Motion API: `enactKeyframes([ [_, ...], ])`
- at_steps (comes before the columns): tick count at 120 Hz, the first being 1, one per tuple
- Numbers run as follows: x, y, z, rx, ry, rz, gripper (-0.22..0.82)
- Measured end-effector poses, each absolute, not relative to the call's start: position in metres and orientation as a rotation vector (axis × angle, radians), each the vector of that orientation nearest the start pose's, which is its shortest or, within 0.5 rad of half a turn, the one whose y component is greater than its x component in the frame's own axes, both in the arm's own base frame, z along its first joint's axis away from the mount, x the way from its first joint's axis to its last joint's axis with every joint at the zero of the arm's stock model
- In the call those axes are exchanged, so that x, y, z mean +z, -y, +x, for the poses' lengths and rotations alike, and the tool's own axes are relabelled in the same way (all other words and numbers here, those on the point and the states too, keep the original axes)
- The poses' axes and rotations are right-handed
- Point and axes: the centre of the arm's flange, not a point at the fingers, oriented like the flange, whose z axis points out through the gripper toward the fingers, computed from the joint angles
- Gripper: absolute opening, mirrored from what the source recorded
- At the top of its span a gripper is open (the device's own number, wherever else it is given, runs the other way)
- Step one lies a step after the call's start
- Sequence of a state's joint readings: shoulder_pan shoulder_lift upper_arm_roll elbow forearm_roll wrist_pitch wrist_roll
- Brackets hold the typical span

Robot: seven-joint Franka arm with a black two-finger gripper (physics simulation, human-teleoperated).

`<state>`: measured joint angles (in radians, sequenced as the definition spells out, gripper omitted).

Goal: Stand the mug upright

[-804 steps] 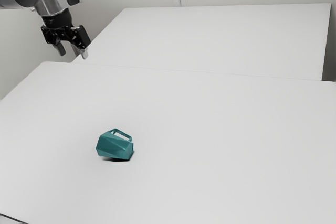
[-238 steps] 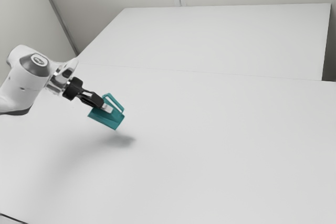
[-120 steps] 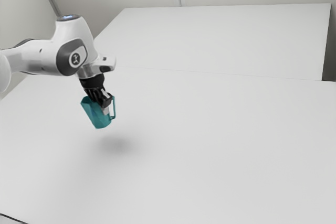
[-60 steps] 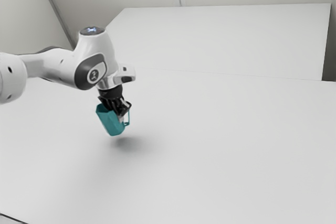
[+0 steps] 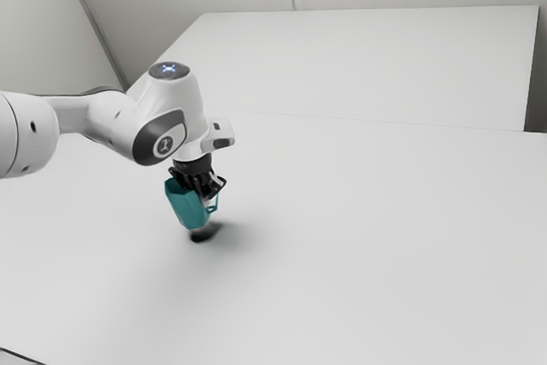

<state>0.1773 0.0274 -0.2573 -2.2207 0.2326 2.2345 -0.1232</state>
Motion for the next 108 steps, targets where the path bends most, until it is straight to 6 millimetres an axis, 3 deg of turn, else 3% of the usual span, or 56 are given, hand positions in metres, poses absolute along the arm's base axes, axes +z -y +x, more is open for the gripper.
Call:
enactKeyframes([
  [29, 0.35, 0.007, 0.533, -0.012, 0.009, -2.952, -0.18],
  [68, 0.341, 0.017, 0.535, -0.026, 0.081, -2.953, -0.17],
  [95, 0.346, 0.019, 0.538, -0.039, 0.133, -2.963, 0.28],
  [108, 0.382, 0.023, 0.554, -0.081, 0.159, -2.97, 0.41],
])
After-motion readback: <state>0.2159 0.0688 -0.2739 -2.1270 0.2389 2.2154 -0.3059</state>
